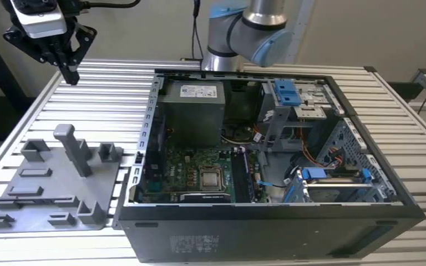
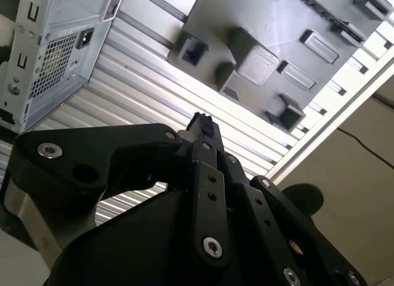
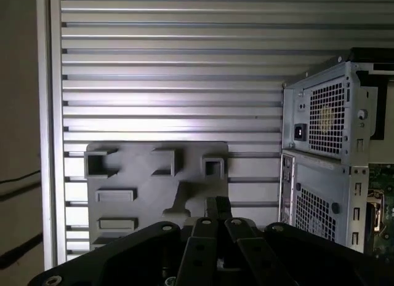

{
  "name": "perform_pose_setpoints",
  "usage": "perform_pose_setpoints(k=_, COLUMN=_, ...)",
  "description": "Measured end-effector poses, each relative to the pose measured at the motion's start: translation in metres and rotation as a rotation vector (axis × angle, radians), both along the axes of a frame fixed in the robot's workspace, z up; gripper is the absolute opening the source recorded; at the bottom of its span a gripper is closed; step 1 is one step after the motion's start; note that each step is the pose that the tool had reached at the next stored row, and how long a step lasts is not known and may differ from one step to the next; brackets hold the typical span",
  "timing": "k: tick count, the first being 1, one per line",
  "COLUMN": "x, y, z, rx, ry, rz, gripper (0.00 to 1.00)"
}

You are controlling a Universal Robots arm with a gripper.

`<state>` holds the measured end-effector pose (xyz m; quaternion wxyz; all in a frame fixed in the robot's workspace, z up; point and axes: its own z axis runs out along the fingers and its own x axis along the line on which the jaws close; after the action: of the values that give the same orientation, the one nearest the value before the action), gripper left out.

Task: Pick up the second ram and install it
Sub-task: 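Reach for the second ram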

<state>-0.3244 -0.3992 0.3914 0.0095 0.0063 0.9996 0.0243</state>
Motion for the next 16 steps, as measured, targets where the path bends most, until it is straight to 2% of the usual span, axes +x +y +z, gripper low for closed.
perform_pose_setpoints(k=16, x=-0.0432, y=0.0000, z=0.0000, rx=-0.0001, ry=0.0001, rz=0.000, gripper=0.11)
